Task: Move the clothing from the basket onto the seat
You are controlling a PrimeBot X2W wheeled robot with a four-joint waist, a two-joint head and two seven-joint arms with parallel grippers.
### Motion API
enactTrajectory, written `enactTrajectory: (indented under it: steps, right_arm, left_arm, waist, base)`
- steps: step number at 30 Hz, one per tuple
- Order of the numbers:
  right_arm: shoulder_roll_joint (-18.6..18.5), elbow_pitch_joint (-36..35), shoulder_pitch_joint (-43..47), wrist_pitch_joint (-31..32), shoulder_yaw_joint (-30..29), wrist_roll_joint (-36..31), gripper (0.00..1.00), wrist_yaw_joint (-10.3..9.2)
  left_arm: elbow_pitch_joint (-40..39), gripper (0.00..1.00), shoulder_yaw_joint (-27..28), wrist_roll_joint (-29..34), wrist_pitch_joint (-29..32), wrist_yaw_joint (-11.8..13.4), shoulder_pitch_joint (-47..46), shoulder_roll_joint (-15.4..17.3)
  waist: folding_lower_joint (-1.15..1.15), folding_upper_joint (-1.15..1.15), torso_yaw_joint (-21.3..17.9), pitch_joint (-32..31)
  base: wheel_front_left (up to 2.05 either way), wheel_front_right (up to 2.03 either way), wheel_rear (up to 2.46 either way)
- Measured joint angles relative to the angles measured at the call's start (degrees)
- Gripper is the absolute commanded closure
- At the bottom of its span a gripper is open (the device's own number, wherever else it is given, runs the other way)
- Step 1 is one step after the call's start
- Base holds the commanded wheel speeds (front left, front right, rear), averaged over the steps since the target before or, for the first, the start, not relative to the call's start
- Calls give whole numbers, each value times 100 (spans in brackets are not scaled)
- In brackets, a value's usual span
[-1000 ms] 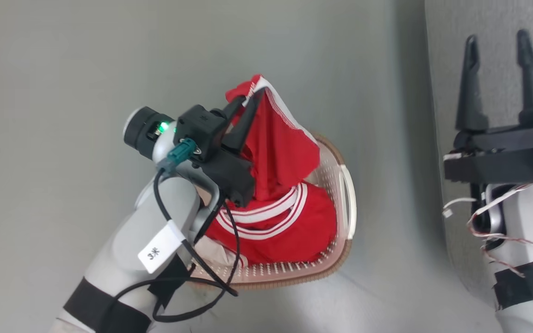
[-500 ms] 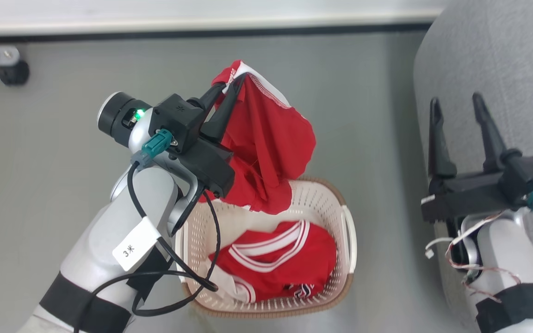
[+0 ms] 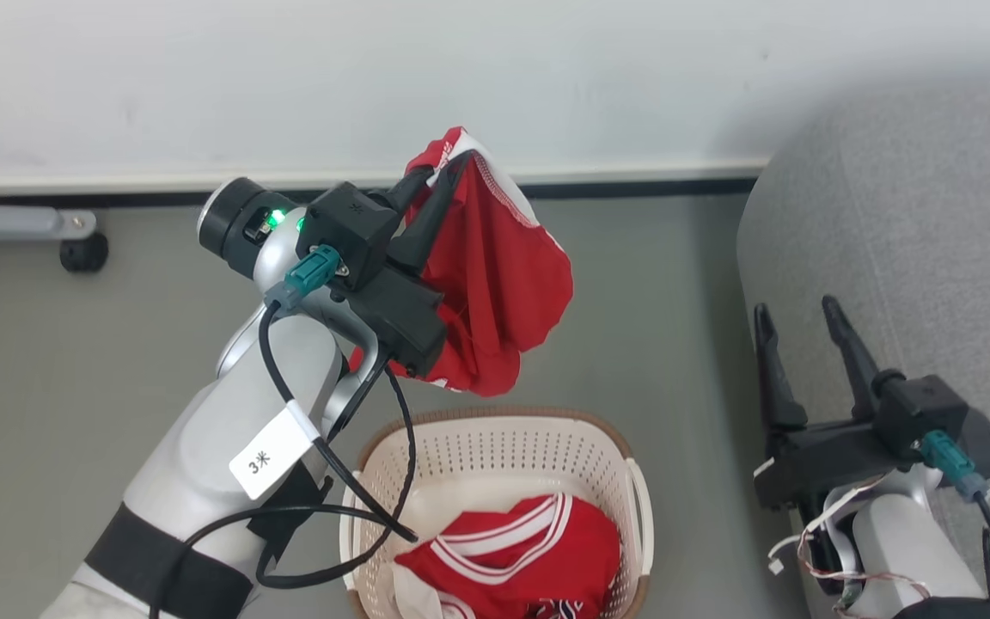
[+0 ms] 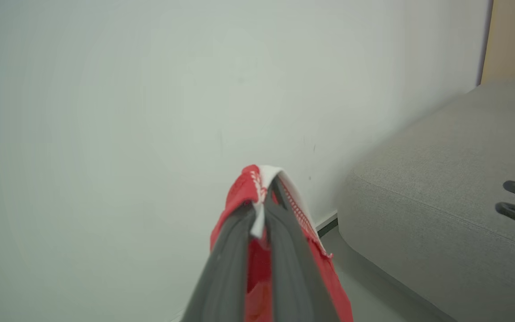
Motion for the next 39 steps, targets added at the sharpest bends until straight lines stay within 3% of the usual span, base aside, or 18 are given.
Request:
enactTrajectory:
  steps: [11,25,39]
  right_arm:
    - [70,360,464,1,243,56,0,167]
    - [152,803,550,1,1396,145,0,531]
    - [159,1469,4,1,2269,312,0,577]
  left_arm:
    - [154,100,-148,-34,1,-51,94,-32]
    - [-74,100,-432,-188,190,-93,481,-178]
    - [-630,100,-578,-357,485,-93,575,-218]
  waist:
    - [0,0,-19,-831]
    - [0,0,-53,-1789]
    - [1,1,-5,-2001]
  base:
    - [0,0,0]
    - [0,0,0]
    - [0,0,0]
